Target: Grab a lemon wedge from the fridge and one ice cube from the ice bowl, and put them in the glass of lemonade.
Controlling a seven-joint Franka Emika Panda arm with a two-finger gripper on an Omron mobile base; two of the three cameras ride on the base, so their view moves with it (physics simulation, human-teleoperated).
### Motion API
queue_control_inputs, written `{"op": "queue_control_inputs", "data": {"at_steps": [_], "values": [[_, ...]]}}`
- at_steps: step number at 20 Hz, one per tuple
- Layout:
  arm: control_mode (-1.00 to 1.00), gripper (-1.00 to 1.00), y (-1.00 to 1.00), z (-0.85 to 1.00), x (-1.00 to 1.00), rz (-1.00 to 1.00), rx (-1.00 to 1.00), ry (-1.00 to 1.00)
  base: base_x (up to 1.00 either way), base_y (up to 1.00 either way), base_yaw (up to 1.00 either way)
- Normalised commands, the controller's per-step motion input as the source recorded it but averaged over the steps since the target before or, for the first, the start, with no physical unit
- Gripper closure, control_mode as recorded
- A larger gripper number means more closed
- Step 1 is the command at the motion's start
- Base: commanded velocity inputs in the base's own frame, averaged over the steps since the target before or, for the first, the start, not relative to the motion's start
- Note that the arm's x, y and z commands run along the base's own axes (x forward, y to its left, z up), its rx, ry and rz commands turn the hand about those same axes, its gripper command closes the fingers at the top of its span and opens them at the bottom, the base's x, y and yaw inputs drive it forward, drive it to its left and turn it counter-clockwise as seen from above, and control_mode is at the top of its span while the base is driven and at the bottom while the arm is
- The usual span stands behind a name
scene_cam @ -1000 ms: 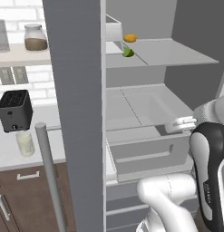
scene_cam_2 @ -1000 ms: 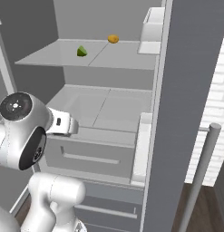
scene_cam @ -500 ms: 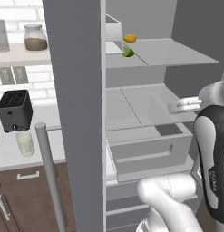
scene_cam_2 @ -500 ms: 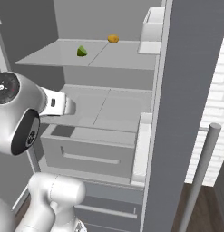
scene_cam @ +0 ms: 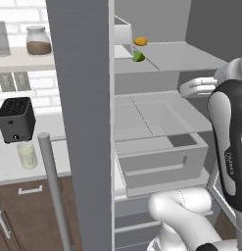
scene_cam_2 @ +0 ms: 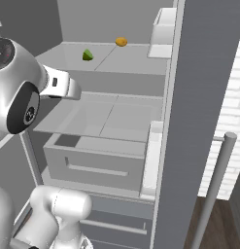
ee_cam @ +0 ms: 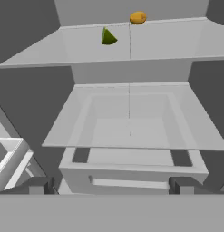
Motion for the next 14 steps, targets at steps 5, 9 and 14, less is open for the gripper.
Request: {"op": "queue_control_inputs", "data": {"at_steps": [5, 9, 14], "values": [[-1.0, -1.0, 0.02, 0.02, 0.29, 0.0, 0.01, -0.12, 0.0, 0.0, 0.0], [-1.0, -1.0, 0.07, 0.06, 0.28, 0.0, 0.0, -0.19, 0.0, 0.0, 0.0], [-1.0, -1.0, 0.09, 0.13, 0.2, 0.02, 0.0, -0.1, 0.0, 0.0, 0.0]]}}
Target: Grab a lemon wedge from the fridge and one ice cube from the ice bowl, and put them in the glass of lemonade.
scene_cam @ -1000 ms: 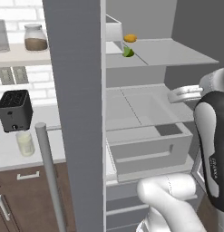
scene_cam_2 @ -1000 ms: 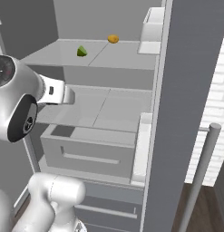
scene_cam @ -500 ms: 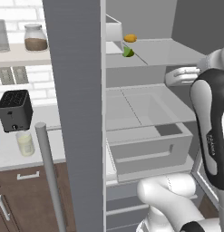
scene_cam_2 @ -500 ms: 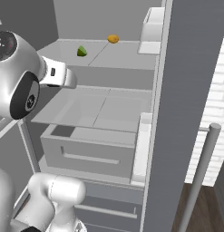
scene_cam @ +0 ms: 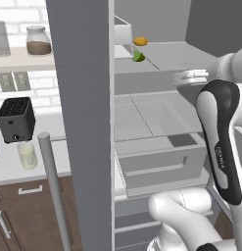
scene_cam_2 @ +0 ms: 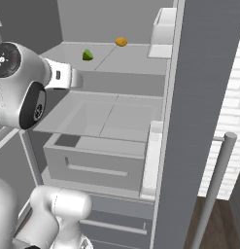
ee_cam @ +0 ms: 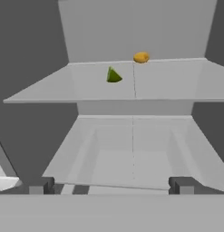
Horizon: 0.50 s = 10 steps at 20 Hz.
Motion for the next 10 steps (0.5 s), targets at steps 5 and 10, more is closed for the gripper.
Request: {"op": "queue_control_inputs", "data": {"at_steps": [5, 10], "values": [[-1.0, -1.0, 0.13, 0.16, 0.07, 0.01, 0.0, 0.03, 0.0, 0.0, 0.0], [-1.0, -1.0, 0.16, 0.23, 0.19, 0.01, 0.0, 0.02, 0.0, 0.0, 0.0]]}}
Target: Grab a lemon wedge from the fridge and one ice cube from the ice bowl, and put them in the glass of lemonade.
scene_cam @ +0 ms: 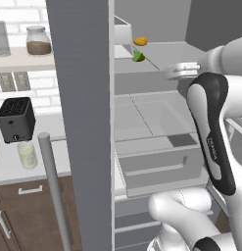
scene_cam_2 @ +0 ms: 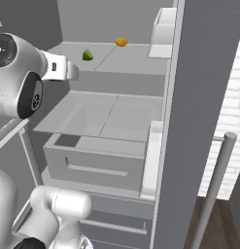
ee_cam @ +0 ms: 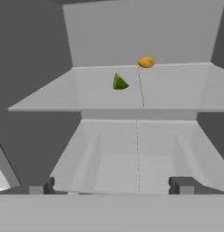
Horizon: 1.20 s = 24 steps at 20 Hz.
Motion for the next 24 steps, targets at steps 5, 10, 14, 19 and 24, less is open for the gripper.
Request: {"op": "queue_control_inputs", "data": {"at_steps": [5, 10, 14, 19, 24], "values": [[-1.0, -1.0, 0.11, 0.02, 0.34, 0.03, 0.0, 0.0, 0.0, 0.0, 0.0], [-1.0, -1.0, 0.02, 0.0, 0.33, 0.03, 0.0, 0.0, 0.0, 0.0, 0.0], [-1.0, -1.0, 0.0, 0.0, 0.48, 0.01, 0.0, 0.0, 0.0, 0.0, 0.0], [-1.0, -1.0, 0.01, 0.0, 0.53, 0.01, 0.0, 0.0, 0.0, 0.0, 0.0], [-1.0, -1.0, 0.0, -0.02, 0.41, 0.0, 0.0, 0.0, 0.0, 0.0, 0.0]]}}
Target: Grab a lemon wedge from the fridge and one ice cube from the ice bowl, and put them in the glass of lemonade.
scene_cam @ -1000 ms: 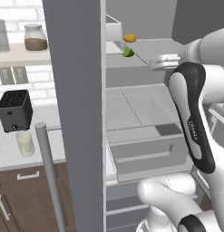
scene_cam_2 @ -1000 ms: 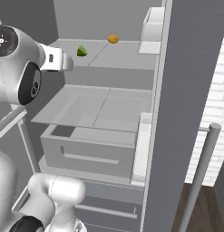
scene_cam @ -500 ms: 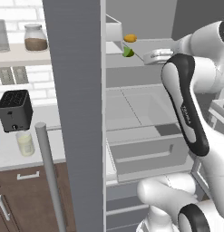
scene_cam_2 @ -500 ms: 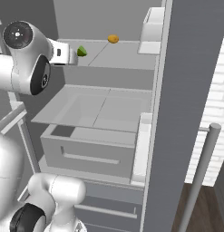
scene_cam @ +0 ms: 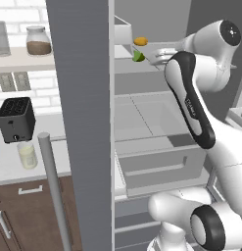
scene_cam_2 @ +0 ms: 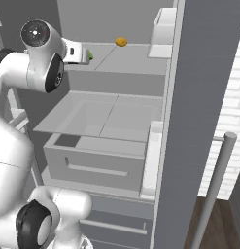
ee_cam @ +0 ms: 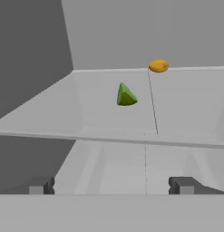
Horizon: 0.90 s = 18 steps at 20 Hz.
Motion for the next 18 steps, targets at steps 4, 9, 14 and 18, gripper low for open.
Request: {"op": "queue_control_inputs", "data": {"at_steps": [4, 9, 14, 18], "values": [[-1.0, -1.0, 0.05, -0.14, 0.39, 0.0, 0.0, 0.01, 0.0, 0.0, 0.0], [-1.0, -1.0, 0.1, -0.08, 0.41, 0.0, 0.0, 0.0, 0.0, 0.0, 0.0], [-1.0, -1.0, 0.12, 0.0, 0.39, 0.0, 0.0, 0.01, 0.0, 0.0, 0.0], [-1.0, -1.0, 0.02, 0.0, 0.34, 0.0, 0.0, 0.02, 0.0, 0.0, 0.0]]}}
